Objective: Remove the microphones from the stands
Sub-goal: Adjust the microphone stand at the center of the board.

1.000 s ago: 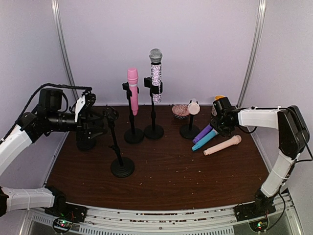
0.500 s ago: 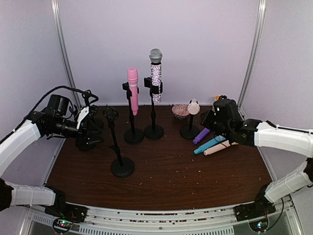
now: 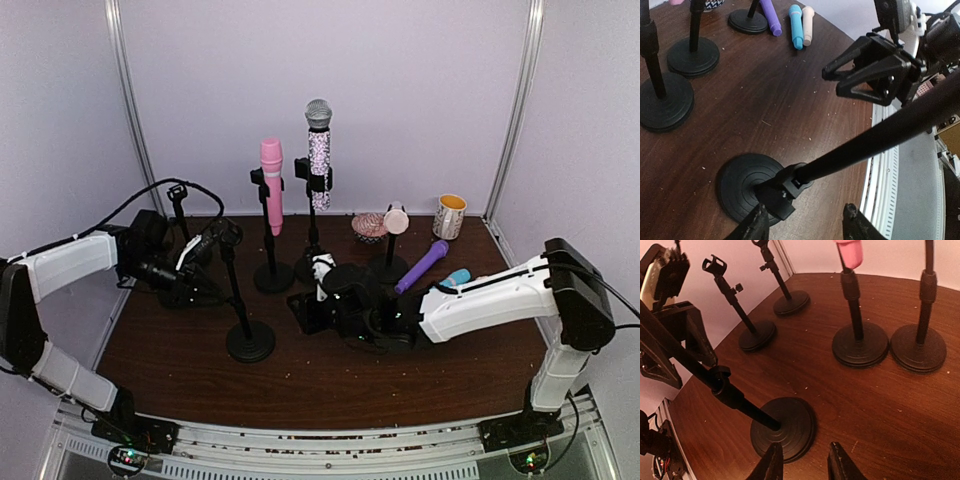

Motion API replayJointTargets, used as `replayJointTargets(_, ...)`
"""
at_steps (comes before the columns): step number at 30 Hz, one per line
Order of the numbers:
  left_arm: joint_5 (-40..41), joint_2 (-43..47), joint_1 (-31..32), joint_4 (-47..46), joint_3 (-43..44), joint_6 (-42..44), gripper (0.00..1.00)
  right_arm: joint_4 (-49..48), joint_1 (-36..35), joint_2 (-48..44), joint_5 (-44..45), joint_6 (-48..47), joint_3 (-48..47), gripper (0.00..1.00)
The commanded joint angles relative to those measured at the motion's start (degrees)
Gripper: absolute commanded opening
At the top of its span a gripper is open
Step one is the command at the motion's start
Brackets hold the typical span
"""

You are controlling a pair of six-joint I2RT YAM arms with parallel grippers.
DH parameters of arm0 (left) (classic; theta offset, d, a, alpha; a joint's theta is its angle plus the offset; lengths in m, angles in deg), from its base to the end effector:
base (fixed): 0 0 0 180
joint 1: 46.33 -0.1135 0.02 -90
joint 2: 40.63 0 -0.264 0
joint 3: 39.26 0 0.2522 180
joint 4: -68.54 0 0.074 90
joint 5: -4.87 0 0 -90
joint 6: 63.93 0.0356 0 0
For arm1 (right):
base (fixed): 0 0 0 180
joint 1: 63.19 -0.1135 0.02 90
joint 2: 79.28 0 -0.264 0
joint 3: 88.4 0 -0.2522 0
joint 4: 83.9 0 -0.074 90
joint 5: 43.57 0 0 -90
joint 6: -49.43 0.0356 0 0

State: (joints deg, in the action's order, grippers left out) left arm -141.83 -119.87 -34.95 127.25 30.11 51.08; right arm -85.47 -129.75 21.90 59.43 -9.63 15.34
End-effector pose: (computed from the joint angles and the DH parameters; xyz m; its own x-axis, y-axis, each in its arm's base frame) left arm 0.2425 -0.0792 0.2425 -0.6547 0.3686 -0.6599 0.7552 0.3555 -0.5507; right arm 0.1663 0.3635 0.2231 -0.5526 -0.0152 -0.8333 -0.6152 0.6819 0.3956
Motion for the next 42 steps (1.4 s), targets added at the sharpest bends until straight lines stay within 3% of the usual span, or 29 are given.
replayJointTargets(1,-4.54,-3.27,-1.80,2.36,1.72,3.51,0.53,-2.92,-0.58,3.39,-6.06,-2.10,-4.58,0.32)
replayJointTargets(15,-11.27,-14.44,-2.60,14.28,6.94,18.43,0.48,-0.57,-0.52,11.87,-12.22,-1.10,-12.44,0.26)
replayJointTargets(20,-10.27,-13.79,-2.64,10.96,6.21,17.20,0.44,-1.30,-0.55,11.93,-12.80,-1.22,-12.00,0.25)
replayJointTargets(25,-6.78,-7.01,-2.60,1.22,2.93,13.92,0.38,-1.93,-0.85,10.82,-11.98,-2.20,-11.27,0.29)
replayJointTargets(31,-4.52,-1.84,-3.35,6.23,2.31,19.55,0.50,-1.03,-4.77,8.05,-2.63,-9.50,-11.74,0.53)
replayJointTargets(38,-4.73,2.47,-5.75,14.10,6.89,21.58,0.61,1.57,-8.63,11.40,10.88,-16.38,-18.72,0.55)
replayJointTargets(42,-5.28,5.15,-5.94,18.15,10.31,21.37,0.62,1.11,-8.68,15.25,10.40,-21.65,-22.68,0.50)
